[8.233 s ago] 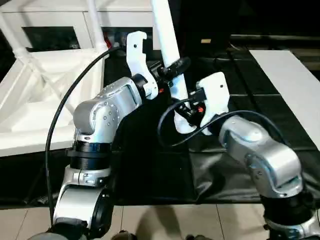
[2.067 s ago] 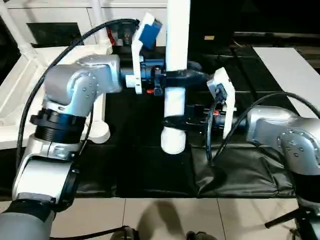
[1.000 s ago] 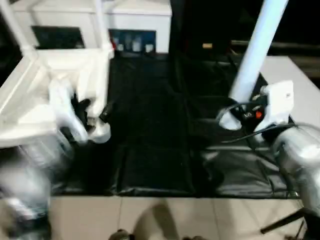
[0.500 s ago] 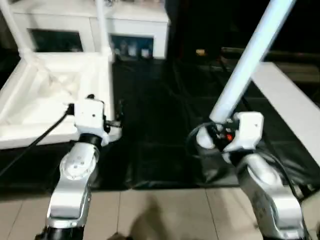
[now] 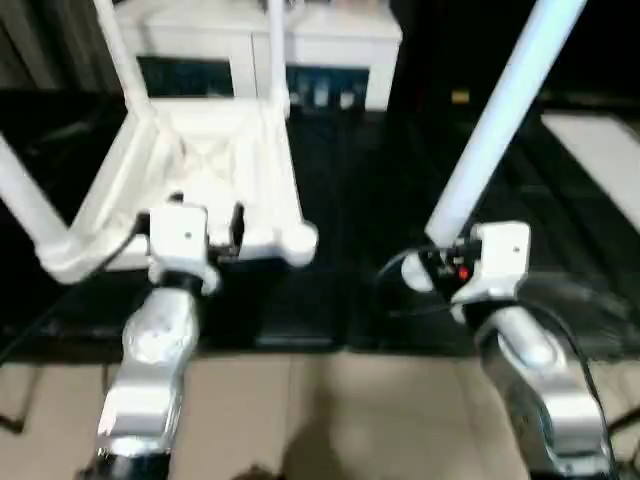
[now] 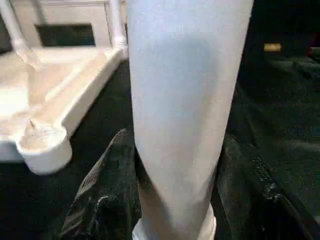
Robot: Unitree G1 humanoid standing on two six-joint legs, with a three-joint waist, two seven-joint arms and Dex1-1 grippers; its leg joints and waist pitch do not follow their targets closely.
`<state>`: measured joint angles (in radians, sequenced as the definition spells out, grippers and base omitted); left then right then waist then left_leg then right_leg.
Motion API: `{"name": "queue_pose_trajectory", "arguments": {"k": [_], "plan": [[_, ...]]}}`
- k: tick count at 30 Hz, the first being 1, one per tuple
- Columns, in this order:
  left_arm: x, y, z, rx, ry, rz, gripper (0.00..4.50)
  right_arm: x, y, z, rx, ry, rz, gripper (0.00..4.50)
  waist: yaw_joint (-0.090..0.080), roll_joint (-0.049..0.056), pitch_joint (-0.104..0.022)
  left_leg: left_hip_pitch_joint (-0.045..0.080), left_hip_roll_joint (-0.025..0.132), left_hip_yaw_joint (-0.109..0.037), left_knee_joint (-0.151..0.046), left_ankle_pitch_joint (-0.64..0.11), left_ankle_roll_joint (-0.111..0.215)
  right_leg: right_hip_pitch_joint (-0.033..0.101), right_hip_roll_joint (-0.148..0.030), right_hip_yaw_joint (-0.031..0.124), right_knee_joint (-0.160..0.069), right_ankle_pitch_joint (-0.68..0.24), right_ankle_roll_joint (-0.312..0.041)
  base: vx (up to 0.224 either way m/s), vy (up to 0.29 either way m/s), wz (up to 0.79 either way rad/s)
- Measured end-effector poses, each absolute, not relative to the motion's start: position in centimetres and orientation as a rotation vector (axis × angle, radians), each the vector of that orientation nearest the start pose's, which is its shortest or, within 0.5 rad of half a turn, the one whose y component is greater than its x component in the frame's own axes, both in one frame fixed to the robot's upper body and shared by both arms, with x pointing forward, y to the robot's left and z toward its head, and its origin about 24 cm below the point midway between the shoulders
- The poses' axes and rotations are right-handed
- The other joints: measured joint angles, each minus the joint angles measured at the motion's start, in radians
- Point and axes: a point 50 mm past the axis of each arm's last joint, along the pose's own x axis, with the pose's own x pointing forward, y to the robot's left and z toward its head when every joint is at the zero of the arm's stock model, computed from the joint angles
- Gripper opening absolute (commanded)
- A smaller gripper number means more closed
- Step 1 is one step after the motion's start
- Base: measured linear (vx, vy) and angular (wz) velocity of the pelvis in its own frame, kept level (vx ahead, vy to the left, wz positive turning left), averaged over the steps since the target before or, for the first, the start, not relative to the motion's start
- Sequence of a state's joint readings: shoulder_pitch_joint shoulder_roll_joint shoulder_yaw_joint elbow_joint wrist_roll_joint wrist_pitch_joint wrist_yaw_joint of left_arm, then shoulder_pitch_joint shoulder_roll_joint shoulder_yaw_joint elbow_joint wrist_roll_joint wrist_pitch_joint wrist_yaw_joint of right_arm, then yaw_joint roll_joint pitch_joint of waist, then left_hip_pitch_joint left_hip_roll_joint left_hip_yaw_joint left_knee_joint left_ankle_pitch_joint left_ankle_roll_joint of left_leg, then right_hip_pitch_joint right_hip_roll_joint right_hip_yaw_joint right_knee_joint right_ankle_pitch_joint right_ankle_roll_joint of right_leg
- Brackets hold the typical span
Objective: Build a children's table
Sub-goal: Move to table
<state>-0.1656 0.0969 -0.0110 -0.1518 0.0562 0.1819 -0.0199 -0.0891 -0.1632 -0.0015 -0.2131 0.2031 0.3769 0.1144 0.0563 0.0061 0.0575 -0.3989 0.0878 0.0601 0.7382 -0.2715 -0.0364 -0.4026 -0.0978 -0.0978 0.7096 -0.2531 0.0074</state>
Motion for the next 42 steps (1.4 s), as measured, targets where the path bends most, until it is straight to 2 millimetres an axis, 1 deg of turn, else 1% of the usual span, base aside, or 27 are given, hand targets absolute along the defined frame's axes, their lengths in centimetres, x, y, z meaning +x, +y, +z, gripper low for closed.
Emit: {"name": "queue_pose_trajectory", "arguments": {"k": [1,2,5,7,9,12,16,19,21,22,23,24,25,26,27,28,29,30,31,33,34,35,36,37,38,40,42], "plan": [[28.3,15.2,10.4,0.16,-0.136,-0.049,4.37,26.7,-15.7,8.1,0.038,0.073,0.185,1.84,-0.009,0.007,0.0,-0.001,0.018,0.006,0.005,-0.013,-0.017,0.005,-0.007,-0.013,-0.009,0.002,0.002,-0.068,0.191,-0.36],[28.6,15.3,10.4,0.163,-0.134,-0.043,4.37,26.7,-15.4,8.0,0.043,0.074,0.193,1.84,-0.033,0.017,0.006,-0.011,0.035,0.006,0.002,-0.007,-0.018,0.002,0.018,0.005,-0.013,-0.007,-0.012,-0.12,0.159,0.07],[28.7,15.6,10.5,0.174,-0.145,-0.019,4.37,26.7,-15.0,8.1,0.047,0.064,0.209,1.84,-0.047,0.019,0.003,-0.017,0.058,0.0,-0.029,0.021,-0.009,0.0,0.061,0.005,0.076,-0.022,-0.016,-0.127,0.083,0.11],[28.7,15.9,10.5,0.171,-0.139,-0.005,4.37,27.1,-14.9,8.8,0.042,0.039,0.216,1.84,-0.041,0.012,-0.002,-0.026,0.062,-0.001,-0.06,0.044,-0.009,0.02,0.058,0.006,0.053,-0.022,-0.017,-0.113,-0.007,-0.05],[28.7,15.8,10.4,0.165,-0.135,-0.008,4.37,27.2,-15.0,9.0,0.037,0.03,0.219,1.84,-0.034,-0.016,-0.013,-0.03,0.045,0.005,-0.079,0.065,-0.012,0.054,0.037,0.033,-0.027,-0.033,0.012,-0.116,-0.089,-0.13],[28.7,14.6,10.1,0.106,-0.124,-0.051,4.37,27.1,-16.0,8.6,0.016,0.049,0.193,1.84,-0.001,-0.029,-0.01,-0.021,0.048,0.028,-0.107,0.062,-0.008,0.033,0.022,0.031,-0.029,-0.025,0.012,-0.107,-0.106,-0.2],[28.7,14.2,10.1,0.106,-0.128,-0.08,4.37,27.2,-16.2,8.6,-0.002,0.051,0.186,1.84,-0.01,-0.022,-0.012,0.001,0.071,0.047,-0.125,0.077,-0.034,0.03,0.023,0.018,-0.035,-0.025,0.011,-0.041,-0.035,-0.13],[28.6,14.1,10.1,0.109,-0.126,-0.092,4.37,27.2,-16.2,8.6,0.001,0.049,0.187,1.84,-0.029,-0.001,0.0,-0.003,0.078,0.017,-0.128,0.075,-0.03,0.082,0.017,-0.046,-0.086,-0.028,0.009,0.0,0.0,0.0],[28.6,14.0,10.1,0.112,-0.126,-0.099,4.37,27.3,-16.3,8.7,-0.001,0.049,0.186,1.84,-0.03,0.001,0.004,-0.004,0.059,0.0,-0.129,0.075,-0.029,0.107,0.012,-0.06,-0.089,-0.047,0.009,0.008,0.077,0.49],[28.5,14.0,10.0,0.112,-0.125,-0.1,4.37,27.3,-16.3,8.7,-0.002,0.048,0.19,1.84,-0.027,-0.007,0.004,-0.002,0.052,0.003,-0.127,0.068,-0.019,0.113,0.002,-0.059,-0.086,-0.047,0.009,0.017,0.066,0.6],[28.5,13.9,10.0,0.11,-0.124,-0.102,4.37,27.3,-16.2,8.7,-0.004,0.047,0.193,1.84,-0.024,-0.016,0.01,0.006,0.054,0.014,-0.1,0.049,0.006,0.124,-0.008,-0.065,-0.092,-0.047,0.009,0.047,0.007,0.81],[28.3,13.8,9.7,0.11,-0.115,-0.105,4.37,27.3,-16.2,8.7,-0.004,0.049,0.198,1.84,-0.015,-0.015,0.015,0.011,0.07,0.035,-0.037,0.015,0.054,0.154,-0.025,-0.087,-0.098,-0.048,0.014,0.103,0.044,0.68],[28.2,13.9,9.6,0.111,-0.112,-0.105,4.37,27.4,-16.0,8.8,-0.004,0.045,0.204,1.84,-0.013,-0.004,0.017,0.021,0.08,0.035,-0.016,0.006,0.069,0.178,-0.032,-0.111,-0.107,-0.053,0.025,0.199,0.113,1.11],[28.2,13.8,9.7,0.113,-0.118,-0.106,4.37,27.5,-15.9,9.0,-0.004,0.037,0.207,1.84,-0.015,0.014,0.016,0.034,0.092,0.036,-0.033,0.0,0.041,0.2,-0.032,-0.136,-0.116,-0.056,0.033,0.176,0.117,0.67],[28.2,13.9,9.9,0.115,-0.124,-0.106,4.37,27.6,-15.7,8.9,0.0,0.037,0.213,1.84,-0.024,0.016,0.017,0.04,0.088,0.041,-0.037,0.0,0.023,0.211,-0.028,-0.133,-0.126,-0.063,0.041,0.143,0.108,0.9],[28.2,13.9,9.8,0.119,-0.122,-0.105,4.37,27.6,-15.4,8.9,0.002,0.04,0.224,1.84,-0.031,0.006,0.019,0.041,0.062,0.031,-0.052,-0.001,0.025,0.205,-0.017,-0.104,-0.118,-0.087,0.013,0.046,0.039,0.47],[28.2,14.2,9.7,0.124,-0.118,-0.098,4.37,27.8,-14.8,9.0,0.006,0.033,0.242,1.84,-0.039,-0.005,0.017,0.044,0.031,0.004,-0.066,0.002,0.039,0.186,0.0,-0.067,-0.081,-0.11,-0.021,0.174,0.099,0.74],[28.2,14.9,9.6,0.134,-0.108,-0.078,4.37,27.8,-14.3,9.3,0.009,0.02,0.257,1.84,-0.051,-0.004,0.014,0.051,-0.004,-0.04,-0.07,-0.002,0.057,0.146,0.035,-0.032,-0.001,-0.119,-0.018,0.225,0.118,0.49],[28.2,15.1,9.6,0.136,-0.109,-0.074,4.37,27.8,-14.3,9.2,0.011,0.017,0.256,1.84,-0.058,0.0,0.012,0.06,-0.02,-0.057,-0.072,-0.008,0.065,0.115,0.059,-0.016,0.04,-0.119,-0.017,0.225,0.118,0.49],[28.2,14.9,9.7,0.133,-0.111,-0.083,4.37,27.8,-14.7,9.3,0.034,0.012,0.229,1.84,-0.057,-0.014,0.003,0.087,-0.048,-0.028,-0.085,-0.026,0.075,0.024,0.075,0.007,0.059,-0.094,0.019,0.197,0.093,0.2],[28.2,14.8,9.7,0.129,-0.113,-0.094,4.37,27.8,-15.0,9.3,0.034,0.012,0.214,1.84,-0.059,-0.026,0.002,0.101,-0.067,-0.013,-0.092,-0.033,0.079,-0.008,0.071,0.02,0.042,-0.075,0.023,0.196,0.081,0.09],[28.2,14.6,9.7,0.128,-0.113,-0.106,4.37,27.8,-15.3,9.3,0.03,0.012,0.201,1.84,-0.06,-0.04,0.001,0.115,-0.082,0.005,-0.099,-0.042,0.08,-0.02,0.068,0.035,0.005,-0.052,0.018,0.191,0.028,-0.01],[28.2,14.3,9.7,0.124,-0.112,-0.124,4.37,27.8,-15.7,9.3,0.03,0.012,0.18,1.84,-0.064,-0.068,0.001,0.135,-0.101,0.04,-0.102,-0.056,0.078,-0.024,0.052,0.057,-0.056,0.0,-0.015,0.22,-0.032,0.08],[28.2,14.1,9.6,0.118,-0.108,-0.142,4.37,27.7,-16.2,9.2,0.027,0.017,0.161,1.84,-0.065,-0.08,0.002,0.148,-0.106,0.058,-0.097,-0.07,0.077,-0.008,0.042,0.075,-0.06,0.07,-0.035,0.22,-0.032,0.08],[28.2,13.4,9.5,0.102,-0.106,-0.17,4.37,27.6,-16.9,9.0,0.025,0.024,0.132,1.84,-0.059,-0.073,0.003,0.151,-0.092,0.06,-0.067,-0.083,0.1,0.004,0.057,0.087,-0.057,0.051,-0.033,0.228,-0.063,0.3],[28.1,12.3,9.5,0.09,-0.108,-0.232,4.37,27.6,-17.8,9.1,0.035,0.021,0.086,1.84,-0.04,-0.063,0.001,0.127,-0.068,0.033,0.008,-0.086,0.096,0.034,0.075,0.101,-0.067,0.034,-0.039,0.203,-0.038,0.2],[28.0,12.2,9.5,0.087,-0.107,-0.27,4.37,27.7,-17.9,9.3,0.042,0.01,0.076,1.84,-0.002,-0.047,0.005,0.107,-0.034,0.02,0.012,-0.061,0.049,0.061,0.132,0.178,-0.072,0.022,-0.036,0.172,0.02,-0.11]]}}
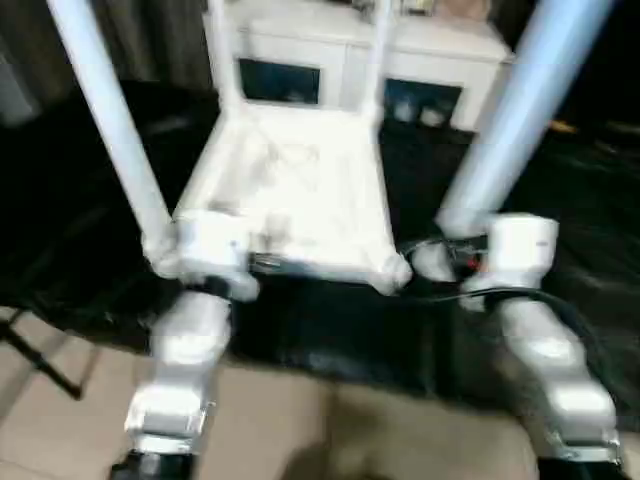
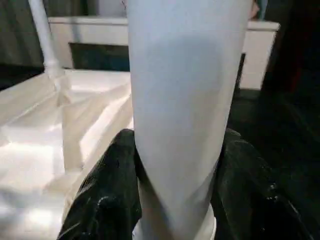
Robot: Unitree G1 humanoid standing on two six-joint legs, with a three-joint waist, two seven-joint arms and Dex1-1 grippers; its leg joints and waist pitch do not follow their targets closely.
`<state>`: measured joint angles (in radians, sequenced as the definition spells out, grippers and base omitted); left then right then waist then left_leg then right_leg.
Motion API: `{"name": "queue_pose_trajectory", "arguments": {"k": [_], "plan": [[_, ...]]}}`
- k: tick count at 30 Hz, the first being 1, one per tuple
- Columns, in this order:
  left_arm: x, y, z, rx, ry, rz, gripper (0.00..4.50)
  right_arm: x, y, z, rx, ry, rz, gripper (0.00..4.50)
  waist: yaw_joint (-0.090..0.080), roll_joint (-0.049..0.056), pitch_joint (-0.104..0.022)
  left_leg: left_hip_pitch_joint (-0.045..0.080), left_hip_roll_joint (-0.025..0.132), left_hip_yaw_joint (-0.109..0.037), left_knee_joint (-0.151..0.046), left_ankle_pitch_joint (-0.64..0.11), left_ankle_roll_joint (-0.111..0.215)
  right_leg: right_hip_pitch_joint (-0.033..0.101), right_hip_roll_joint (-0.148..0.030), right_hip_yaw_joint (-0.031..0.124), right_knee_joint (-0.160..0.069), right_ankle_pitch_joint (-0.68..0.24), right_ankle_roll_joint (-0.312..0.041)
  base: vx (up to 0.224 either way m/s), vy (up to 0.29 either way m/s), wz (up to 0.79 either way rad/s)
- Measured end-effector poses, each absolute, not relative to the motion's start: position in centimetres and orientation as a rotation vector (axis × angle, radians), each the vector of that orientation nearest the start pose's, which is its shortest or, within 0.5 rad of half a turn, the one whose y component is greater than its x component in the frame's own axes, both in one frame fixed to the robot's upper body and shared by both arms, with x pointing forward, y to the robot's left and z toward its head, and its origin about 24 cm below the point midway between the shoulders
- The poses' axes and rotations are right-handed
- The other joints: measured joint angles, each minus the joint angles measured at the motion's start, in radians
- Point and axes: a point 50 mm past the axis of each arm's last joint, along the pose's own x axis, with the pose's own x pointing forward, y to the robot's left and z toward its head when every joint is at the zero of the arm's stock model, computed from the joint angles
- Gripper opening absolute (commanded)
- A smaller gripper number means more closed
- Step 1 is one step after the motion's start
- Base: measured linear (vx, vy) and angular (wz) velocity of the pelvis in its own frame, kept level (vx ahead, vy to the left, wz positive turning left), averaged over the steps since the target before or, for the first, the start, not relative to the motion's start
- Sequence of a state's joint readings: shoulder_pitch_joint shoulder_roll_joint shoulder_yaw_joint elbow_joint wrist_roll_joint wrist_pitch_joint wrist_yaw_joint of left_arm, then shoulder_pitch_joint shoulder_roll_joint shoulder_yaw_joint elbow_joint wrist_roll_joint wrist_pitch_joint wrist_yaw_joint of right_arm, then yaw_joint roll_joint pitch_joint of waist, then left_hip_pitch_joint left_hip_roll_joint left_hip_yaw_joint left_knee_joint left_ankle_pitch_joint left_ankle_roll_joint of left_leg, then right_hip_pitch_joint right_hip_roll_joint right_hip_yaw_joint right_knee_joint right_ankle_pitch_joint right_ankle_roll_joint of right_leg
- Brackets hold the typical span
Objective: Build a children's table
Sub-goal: Move to table, then insert table leg to table base
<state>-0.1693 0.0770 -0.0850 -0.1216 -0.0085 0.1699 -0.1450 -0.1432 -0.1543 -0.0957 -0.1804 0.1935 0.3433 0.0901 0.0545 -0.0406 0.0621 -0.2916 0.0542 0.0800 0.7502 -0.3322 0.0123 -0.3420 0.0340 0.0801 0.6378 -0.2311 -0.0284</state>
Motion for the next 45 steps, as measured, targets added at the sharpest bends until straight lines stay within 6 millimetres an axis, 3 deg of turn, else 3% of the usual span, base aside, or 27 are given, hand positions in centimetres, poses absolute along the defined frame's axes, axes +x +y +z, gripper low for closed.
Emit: {"name": "queue_pose_trajectory", "arguments": {"k": [1,2,3,4,5,6,7,8,9,10,11,12,13,14,15,16,17,19,22,25,29,38,45], "plan": [[27.9,12.1,9.6,0.082,-0.108,-0.295,4.37,27.7,-18.0,9.5,0.049,0.003,0.068,1.84,0.015,0.016,0.002,-0.009,0.018,-0.008,-0.019,0.015,-0.026,0.011,0.028,0.027,-0.005,-0.003,0.004,0.164,0.039,-0.2],[27.8,12.0,9.6,0.079,-0.112,-0.312,4.37,27.7,-18.0,9.7,0.055,-0.006,0.064,1.84,0.023,0.04,0.002,-0.003,0.043,-0.017,-0.072,0.014,-0.065,0.011,0.056,0.04,-0.006,-0.008,0.014,0.144,0.096,-0.4],[27.7,12.4,9.5,0.098,-0.106,-0.326,4.37,27.8,-17.2,9.6,0.078,-0.006,0.084,1.84,0.021,0.035,-0.002,0.006,0.043,0.005,-0.082,0.005,-0.055,-0.014,0.029,0.017,0.034,-0.041,0.014,0.116,0.129,-0.42],[27.7,12.8,9.4,0.109,-0.098,-0.322,4.37,27.7,-16.8,9.6,0.08,-0.009,0.102,1.84,0.015,0.031,-0.003,0.011,0.043,0.022,-0.088,0.002,-0.05,-0.048,-0.009,-0.043,0.097,-0.068,0.02,0.116,0.129,-0.42],[27.7,12.9,9.4,0.114,-0.098,-0.33,4.37,27.7,-16.8,9.5,0.079,-0.006,0.099,1.84,0.01,0.031,-0.005,0.018,0.045,0.031,-0.094,-0.002,-0.043,-0.072,-0.04,-0.09,0.137,-0.072,0.025,0.13,0.128,-0.34],[27.7,12.8,9.4,0.115,-0.097,-0.345,4.37,27.6,-17.0,9.5,0.078,-0.004,0.094,1.84,0.001,0.024,-0.009,0.03,0.044,0.045,-0.11,-0.004,-0.04,-0.09,-0.075,-0.129,0.131,-0.066,0.026,0.157,0.095,-0.27],[27.7,12.6,9.5,0.114,-0.1,-0.359,4.37,27.6,-17.1,9.5,0.076,-0.006,0.089,1.84,-0.014,0.019,-0.013,0.034,0.039,0.045,-0.118,-0.006,-0.039,-0.096,-0.095,-0.147,0.098,-0.05,0.027,0.157,0.095,-0.27],[27.7,12.5,9.5,0.113,-0.101,-0.37,4.37,27.6,-17.3,9.6,0.074,-0.007,0.085,1.84,-0.034,0.001,-0.019,0.042,0.025,0.048,-0.129,-0.008,-0.036,-0.096,-0.116,-0.148,0.044,-0.029,0.014,0.182,0.046,-0.11],[27.7,12.4,9.5,0.111,-0.102,-0.378,4.37,27.6,-17.4,9.7,0.07,-0.01,0.08,1.84,-0.05,-0.024,-0.025,0.048,0.004,0.056,-0.135,-0.017,-0.028,-0.085,-0.141,-0.139,0.0,0.011,0.014,0.207,-0.025,0.05],[27.9,11.9,9.3,0.1,-0.092,-0.389,4.37,27.4,-18.2,9.6,0.057,-0.006,0.058,1.84,-0.054,-0.024,-0.023,0.04,-0.001,0.054,-0.096,-0.035,-0.004,-0.071,-0.139,-0.116,0.011,0.009,0.036,0.207,-0.025,0.05],[27.8,10.9,9.1,0.088,-0.086,-0.425,4.37,27.1,-19.0,9.3,0.05,0.005,0.029,1.84,-0.049,-0.017,-0.022,0.019,0.006,0.038,-0.045,-0.036,0.016,-0.056,-0.129,-0.107,0.005,0.001,0.03,0.21,-0.027,0.1],[27.7,10.5,9.1,0.087,-0.085,-0.445,4.37,27.0,-19.5,9.2,0.048,0.008,0.014,1.84,-0.046,-0.015,-0.023,-0.02,0.009,0.024,0.017,-0.026,0.002,-0.041,-0.119,-0.097,-0.004,-0.003,0.026,0.186,0.015,0.05],[27.7,10.5,9.1,0.09,-0.087,-0.446,4.37,27.1,-19.4,9.4,0.049,0.001,0.016,1.84,-0.043,-0.014,-0.023,-0.051,0.016,0.012,0.02,-0.009,-0.019,-0.032,-0.115,-0.095,-0.007,-0.005,0.023,0.186,0.015,0.05],[27.8,10.6,9.2,0.092,-0.09,-0.446,4.37,27.1,-19.3,9.6,0.05,-0.006,0.022,1.84,-0.034,-0.009,-0.025,-0.079,0.032,0.002,-0.02,0.032,-0.034,-0.028,-0.105,-0.1,-0.004,-0.007,0.02,0.0,0.0,0.0],[27.9,10.7,9.4,0.089,-0.098,-0.446,4.37,27.2,-19.1,10.0,0.049,-0.024,0.033,1.84,-0.021,0.023,-0.025,-0.1,0.073,-0.008,-0.124,0.12,-0.051,-0.026,-0.081,-0.127,0.011,-0.01,0.02,-0.164,-0.041,-0.14],[27.9,11.0,9.3,0.091,-0.095,-0.444,4.37,27.3,-18.7,10.0,0.059,-0.028,0.045,1.84,-0.02,0.023,-0.021,-0.115,0.093,-0.009,-0.109,0.136,-0.072,-0.025,-0.074,-0.129,0.019,-0.017,0.029,-0.164,-0.041,-0.14],[27.8,11.2,9.1,0.087,-0.085,-0.459,4.37,27.3,-18.0,10.0,0.064,-0.025,0.079,1.84,-0.019,0.023,-0.022,-0.118,0.1,-0.011,-0.103,0.134,-0.07,-0.024,-0.074,-0.13,0.018,-0.019,0.032,-0.126,-0.022,-0.17],[27.3,11.6,8.8,0.07,-0.063,-0.56,4.37,27.3,-17.2,9.9,0.073,-0.019,0.153,1.84,-0.01,0.023,-0.022,-0.122,0.099,-0.002,-0.106,0.135,-0.066,-0.024,-0.077,-0.124,0.002,-0.02,0.034,0.0,0.0,0.0],[26.4,11.0,9.0,0.013,-0.069,-0.817,4.37,27.2,-17.3,9.9,0.07,0.014,0.259,1.84,-0.005,0.016,-0.017,-0.108,0.102,0.039,-0.127,0.141,-0.058,-0.023,-0.093,-0.118,0.001,-0.017,0.039,-0.043,0.046,0.0],[26.4,10.3,9.6,0.035,-0.06,-0.972,4.44,27.1,-17.4,9.9,0.096,0.037,0.355,1.84,-0.002,0.015,-0.015,-0.102,0.112,0.066,-0.131,0.145,-0.059,-0.021,-0.099,-0.116,0.002,-0.014,0.04,-0.071,0.011,0.06],[27.8,10.1,10.3,0.115,-0.016,-1.101,4.44,27.0,-18.2,10.6,0.07,0.043,0.447,1.84,0.001,0.017,-0.015,-0.097,0.115,0.075,-0.132,0.145,-0.061,-0.021,-0.102,-0.114,0.002,-0.011,0.05,-0.069,0.005,-0.02],[29.0,9.2,7.4,0.181,0.23,-1.349,4.44,26.4,-20.5,11.3,-0.023,0.096,0.526,1.84,-0.002,0.022,-0.015,-0.093,0.118,0.087,-0.137,0.147,-0.063,-0.027,-0.111,-0.116,-0.001,0.005,0.055,0.0,0.0,0.0],[29.2,8.0,6.8,0.346,0.294,-1.462,3.9,26.0,-21.1,11.1,-0.04,0.128,0.548,1.84,0.0,0.034,-0.017,-0.095,0.12,0.092,-0.142,0.149,-0.06,-0.031,-0.111,-0.117,-0.006,0.008,0.05,0.0,0.0,0.0]]}}
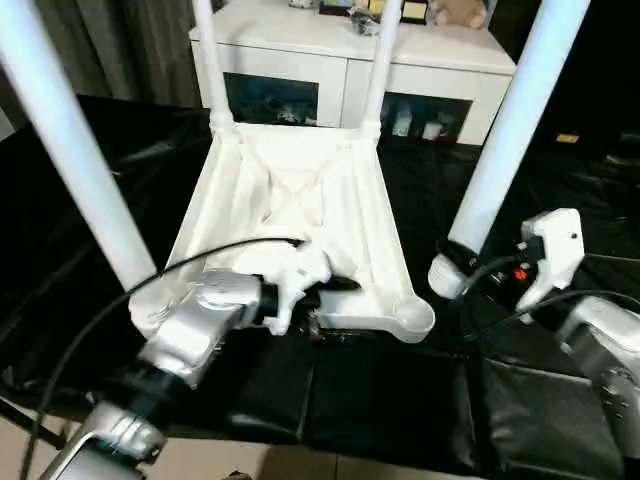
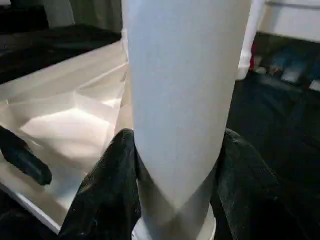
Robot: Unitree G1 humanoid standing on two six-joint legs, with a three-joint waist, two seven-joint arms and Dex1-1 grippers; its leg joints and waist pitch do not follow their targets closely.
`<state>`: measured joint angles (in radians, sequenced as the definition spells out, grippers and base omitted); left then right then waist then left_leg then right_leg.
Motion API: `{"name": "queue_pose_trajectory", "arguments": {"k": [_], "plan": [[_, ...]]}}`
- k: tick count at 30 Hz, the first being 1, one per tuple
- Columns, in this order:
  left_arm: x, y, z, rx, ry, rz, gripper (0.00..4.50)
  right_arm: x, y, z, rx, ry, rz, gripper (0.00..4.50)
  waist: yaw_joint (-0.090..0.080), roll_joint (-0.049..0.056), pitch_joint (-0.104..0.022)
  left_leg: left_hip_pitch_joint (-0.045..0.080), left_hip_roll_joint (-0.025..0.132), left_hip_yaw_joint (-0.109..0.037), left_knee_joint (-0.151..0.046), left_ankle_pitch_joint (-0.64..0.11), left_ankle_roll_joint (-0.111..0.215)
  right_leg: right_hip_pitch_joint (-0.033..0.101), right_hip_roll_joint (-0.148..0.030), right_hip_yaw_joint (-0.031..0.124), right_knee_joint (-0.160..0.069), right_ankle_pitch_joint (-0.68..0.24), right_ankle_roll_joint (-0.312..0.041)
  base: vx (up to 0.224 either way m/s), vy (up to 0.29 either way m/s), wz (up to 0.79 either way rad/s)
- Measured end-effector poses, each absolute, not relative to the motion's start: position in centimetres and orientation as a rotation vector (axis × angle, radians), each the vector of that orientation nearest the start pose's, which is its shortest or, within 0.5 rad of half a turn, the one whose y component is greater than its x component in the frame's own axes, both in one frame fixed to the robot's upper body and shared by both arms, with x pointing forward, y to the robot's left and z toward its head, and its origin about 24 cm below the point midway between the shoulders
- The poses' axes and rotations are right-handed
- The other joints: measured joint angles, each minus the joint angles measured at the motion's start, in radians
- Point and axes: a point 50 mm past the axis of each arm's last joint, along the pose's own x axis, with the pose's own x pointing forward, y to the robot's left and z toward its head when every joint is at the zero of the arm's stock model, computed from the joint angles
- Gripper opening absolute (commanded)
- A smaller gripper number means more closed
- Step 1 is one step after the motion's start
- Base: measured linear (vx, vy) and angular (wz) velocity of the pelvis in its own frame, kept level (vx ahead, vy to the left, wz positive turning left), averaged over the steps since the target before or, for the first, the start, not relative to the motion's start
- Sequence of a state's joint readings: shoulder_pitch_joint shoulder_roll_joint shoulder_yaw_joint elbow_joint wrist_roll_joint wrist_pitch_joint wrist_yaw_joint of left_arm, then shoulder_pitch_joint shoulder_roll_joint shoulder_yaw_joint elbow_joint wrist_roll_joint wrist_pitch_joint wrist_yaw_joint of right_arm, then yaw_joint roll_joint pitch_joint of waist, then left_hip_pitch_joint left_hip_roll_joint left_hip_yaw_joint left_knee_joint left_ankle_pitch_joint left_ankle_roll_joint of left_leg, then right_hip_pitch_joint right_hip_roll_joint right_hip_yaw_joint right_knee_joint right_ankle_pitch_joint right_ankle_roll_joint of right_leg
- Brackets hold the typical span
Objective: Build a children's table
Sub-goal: Insert table leg to table base
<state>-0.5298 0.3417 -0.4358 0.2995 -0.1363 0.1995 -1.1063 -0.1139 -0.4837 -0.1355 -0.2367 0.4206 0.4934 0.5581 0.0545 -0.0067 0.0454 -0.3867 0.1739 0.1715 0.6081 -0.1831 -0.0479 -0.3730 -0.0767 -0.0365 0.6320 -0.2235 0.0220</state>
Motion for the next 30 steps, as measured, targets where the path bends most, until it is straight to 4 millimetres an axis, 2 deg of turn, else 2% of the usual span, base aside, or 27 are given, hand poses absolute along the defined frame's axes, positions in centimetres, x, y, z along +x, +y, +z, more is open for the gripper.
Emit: {"name": "queue_pose_trajectory", "arguments": {"k": [3,4,6,12,14,17,18,19,22,24,28,30], "plan": [[29.5,7.8,6.8,0.429,0.3,-1.448,3.61,26.0,-21.0,11.2,-0.043,0.128,0.547,1.84,0.003,0.006,0.001,-0.001,0.0,0.002,-0.001,0.001,0.002,-0.001,0.0,0.0,-0.002,-0.001,-0.001,0.0,0.0,0.0],[29.7,7.8,6.8,0.451,0.303,-1.431,3.61,26.0,-21.0,11.2,-0.044,0.126,0.547,1.84,0.004,0.006,0.001,-0.001,0.0,0.002,-0.001,0.002,0.002,-0.001,0.0,0.0,-0.002,-0.001,-0.001,0.0,0.0,0.0],[29.9,8.1,6.6,0.477,0.314,-1.404,3.28,25.9,-20.9,11.4,-0.049,0.117,0.551,1.84,0.004,0.006,0.001,-0.001,0.0,0.002,-0.001,0.002,0.003,-0.001,0.0,0.001,-0.003,-0.001,-0.001,0.0,0.0,0.0],[29.8,8.2,6.1,0.496,0.363,-1.382,3.04,25.9,-20.8,11.5,-0.049,0.114,0.55,1.84,0.006,0.006,0.001,0.0,0.0,0.003,-0.001,0.002,0.003,0.0,0.0,0.001,-0.003,-0.001,-0.001,0.0,0.0,0.0],[29.8,8.2,6.1,0.499,0.366,-1.375,2.73,25.9,-20.8,11.5,-0.05,0.114,0.547,1.84,0.007,0.006,0.001,0.0,0.0,0.003,-0.001,0.001,0.003,0.0,-0.001,0.001,-0.002,-0.001,-0.001,0.0,0.0,0.0],[29.9,8.3,6.0,0.513,0.381,-1.357,2.65,25.9,-20.7,11.4,-0.047,0.108,0.545,1.84,0.007,0.006,0.001,0.0,0.0,0.003,-0.001,0.002,0.002,0.0,-0.001,0.001,-0.002,-0.001,-0.001,0.0,0.0,0.0],[30.0,8.3,6.0,0.515,0.381,-1.35,2.57,26.0,-20.6,11.4,-0.045,0.109,0.547,1.84,0.007,0.006,0.001,0.0,0.0,0.003,-0.002,0.002,0.002,0.0,-0.001,0.001,-0.002,-0.001,-0.001,0.0,0.0,0.0],[30.0,8.3,6.0,0.519,0.381,-1.348,2.3,26.0,-20.5,11.4,-0.047,0.109,0.548,1.84,0.007,0.006,0.001,0.0,0.0,0.003,-0.002,0.002,0.003,0.0,-0.001,0.001,-0.002,-0.001,-0.001,0.0,0.0,0.0],[29.9,8.3,5.9,0.537,0.389,-1.348,2.2,26.0,-20.3,11.2,-0.06,0.108,0.551,1.84,0.007,0.006,0.002,0.0,0.0,0.003,-0.002,0.002,0.002,-0.001,-0.001,0.001,-0.002,-0.001,-0.001,0.0,0.0,0.0],[29.9,8.5,5.7,0.557,0.401,-1.35,1.87,26.0,-20.2,11.2,-0.062,0.106,0.554,1.84,0.007,0.007,0.002,0.0,0.0,0.003,-0.002,0.002,0.002,-0.001,-0.001,0.001,-0.003,-0.001,-0.001,0.0,0.0,0.0],[29.9,8.7,5.7,0.573,0.413,-1.354,1.73,26.0,-20.2,11.2,-0.064,0.103,0.554,1.84,0.007,0.007,0.002,0.0,0.0,0.003,-0.003,0.002,0.002,-0.001,-0.001,0.001,-0.003,-0.001,-0.001,0.0,0.0,0.0],[29.8,8.7,5.6,0.579,0.422,-1.364,1.45,26.0,-20.2,11.3,-0.064,0.102,0.554,1.84,0.007,0.007,0.002,0.0,0.0,0.003,-0.003,0.002,0.002,-0.001,-0.001,0.001,-0.003,-0.001,-0.001,0.0,0.0,0.0]]}}
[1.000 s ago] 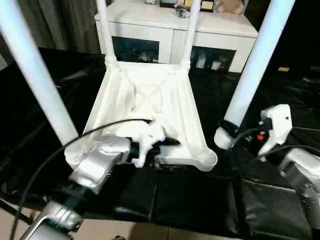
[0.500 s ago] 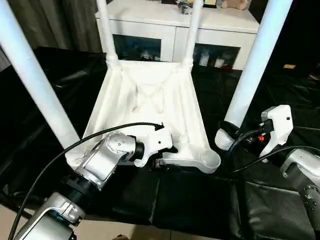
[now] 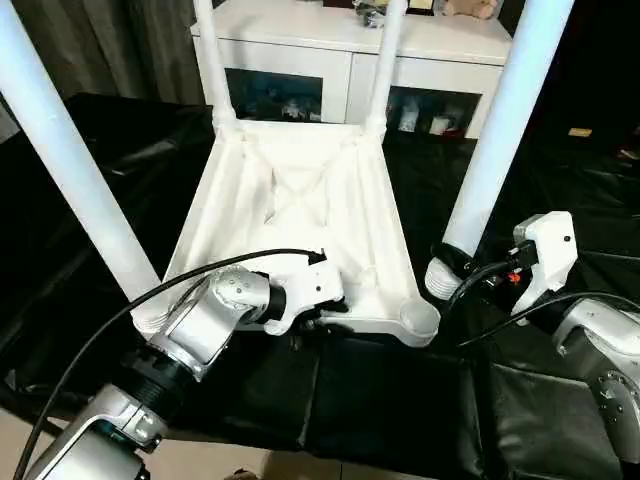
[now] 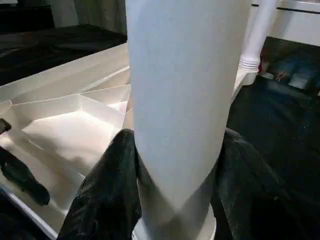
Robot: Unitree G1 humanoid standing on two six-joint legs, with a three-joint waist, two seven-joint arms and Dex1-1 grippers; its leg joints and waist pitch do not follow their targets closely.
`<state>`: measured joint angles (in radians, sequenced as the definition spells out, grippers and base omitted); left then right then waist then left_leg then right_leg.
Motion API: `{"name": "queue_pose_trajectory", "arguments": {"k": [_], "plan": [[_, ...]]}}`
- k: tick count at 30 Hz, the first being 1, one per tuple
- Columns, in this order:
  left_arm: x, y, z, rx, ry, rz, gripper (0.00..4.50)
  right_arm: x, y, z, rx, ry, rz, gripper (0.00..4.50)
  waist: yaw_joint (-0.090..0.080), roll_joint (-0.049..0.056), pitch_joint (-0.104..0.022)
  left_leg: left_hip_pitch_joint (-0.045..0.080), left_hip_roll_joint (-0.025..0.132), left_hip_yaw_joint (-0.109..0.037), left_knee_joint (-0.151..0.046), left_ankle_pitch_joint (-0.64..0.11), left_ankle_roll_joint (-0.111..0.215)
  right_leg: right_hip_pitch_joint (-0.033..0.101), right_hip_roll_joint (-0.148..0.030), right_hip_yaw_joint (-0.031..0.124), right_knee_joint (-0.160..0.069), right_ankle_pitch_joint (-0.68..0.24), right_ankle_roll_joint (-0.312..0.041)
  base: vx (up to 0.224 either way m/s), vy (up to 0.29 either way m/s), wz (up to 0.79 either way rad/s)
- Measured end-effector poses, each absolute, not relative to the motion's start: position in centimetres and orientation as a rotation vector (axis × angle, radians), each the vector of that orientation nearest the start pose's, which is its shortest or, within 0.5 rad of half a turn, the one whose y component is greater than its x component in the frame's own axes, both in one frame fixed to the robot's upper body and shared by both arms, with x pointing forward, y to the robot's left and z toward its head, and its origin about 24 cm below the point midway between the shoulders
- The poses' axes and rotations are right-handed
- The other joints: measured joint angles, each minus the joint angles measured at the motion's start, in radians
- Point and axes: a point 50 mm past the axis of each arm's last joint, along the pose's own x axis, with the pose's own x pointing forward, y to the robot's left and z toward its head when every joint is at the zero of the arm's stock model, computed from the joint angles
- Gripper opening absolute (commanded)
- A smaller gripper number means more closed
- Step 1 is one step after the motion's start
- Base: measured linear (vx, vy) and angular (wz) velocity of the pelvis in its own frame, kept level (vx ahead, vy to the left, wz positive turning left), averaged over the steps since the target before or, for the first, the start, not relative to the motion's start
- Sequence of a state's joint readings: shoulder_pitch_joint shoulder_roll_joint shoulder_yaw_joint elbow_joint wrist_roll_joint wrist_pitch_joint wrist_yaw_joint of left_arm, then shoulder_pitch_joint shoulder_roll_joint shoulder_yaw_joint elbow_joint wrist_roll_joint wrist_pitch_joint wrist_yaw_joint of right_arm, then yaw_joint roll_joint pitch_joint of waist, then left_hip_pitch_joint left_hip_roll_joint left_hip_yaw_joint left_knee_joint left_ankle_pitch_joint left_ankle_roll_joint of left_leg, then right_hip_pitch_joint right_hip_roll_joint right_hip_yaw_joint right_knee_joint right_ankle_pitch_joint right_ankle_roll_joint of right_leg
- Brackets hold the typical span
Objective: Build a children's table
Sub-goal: Insert table leg to table base
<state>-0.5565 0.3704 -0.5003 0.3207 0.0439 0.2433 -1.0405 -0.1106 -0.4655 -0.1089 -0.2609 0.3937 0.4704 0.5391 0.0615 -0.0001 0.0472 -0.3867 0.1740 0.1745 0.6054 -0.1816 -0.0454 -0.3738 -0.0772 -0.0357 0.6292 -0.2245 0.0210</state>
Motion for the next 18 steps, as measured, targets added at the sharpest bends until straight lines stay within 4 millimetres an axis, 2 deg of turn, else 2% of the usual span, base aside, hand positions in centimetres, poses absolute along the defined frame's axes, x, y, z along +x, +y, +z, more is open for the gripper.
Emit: {"name": "queue_pose_trajectory", "arguments": {"k": [2,4,10,13,16,18], "plan": [[29.75,8.67,5.53,0.581,0.424,-1.368,1.36,25.99,-20.18,11.25,-0.064,0.102,0.555,1.84,0.0,0.0,0.0,0.0,0.0,0.0,0.0,0.0,0.0,0.0,0.0,0.0,0.0,0.0,0.0,0.0,0.0,0.0],[29.75,8.69,5.52,0.582,0.425,-1.368,1.05,25.99,-20.16,11.25,-0.063,0.102,0.555,1.84,0.0,0.0,0.0,0.0,0.0,0.0,-0.001,0.0,0.0,0.0,0.0,0.0,0.0,0.0,0.0,0.0,0.0,0.0],[29.83,8.82,5.57,0.598,0.428,-1.367,0.52,26.0,-20.01,11.17,-0.059,0.099,0.555,1.84,-0.001,0.0,0.0,0.0,0.0,0.0,-0.002,0.0,0.0,0.0,0.0,0.0,-0.001,0.0,0.0,0.0,0.0,0.0],[29.85,9.01,5.62,0.606,0.43,-1.371,0.39,26.0,-19.86,11.1,-0.059,0.101,0.56,1.84,-0.002,0.0,0.0,0.0,0.0,0.0,-0.002,0.0,0.0,0.0,0.0,0.0,-0.002,0.0,0.0,0.0,0.0,0.0],[29.85,9.14,5.66,0.608,0.432,-1.375,0.07,26.02,-19.68,11.02,-0.046,0.097,0.556,1.84,-0.006,0.001,0.0,0.0,0.0,0.001,-0.002,0.0,0.0,0.0,0.0,0.0,-0.003,0.0,0.0,0.0,0.0,0.0],[29.84,9.17,5.67,0.608,0.433,-1.379,0.05,26.03,-19.36,10.89,-0.025,0.093,0.558,1.84,-0.008,0.002,0.0,0.0,0.0,0.001,-0.003,0.0,0.0,0.0,0.0,0.0,-0.003,0.0,0.0,0.0,0.0,0.0]]}}
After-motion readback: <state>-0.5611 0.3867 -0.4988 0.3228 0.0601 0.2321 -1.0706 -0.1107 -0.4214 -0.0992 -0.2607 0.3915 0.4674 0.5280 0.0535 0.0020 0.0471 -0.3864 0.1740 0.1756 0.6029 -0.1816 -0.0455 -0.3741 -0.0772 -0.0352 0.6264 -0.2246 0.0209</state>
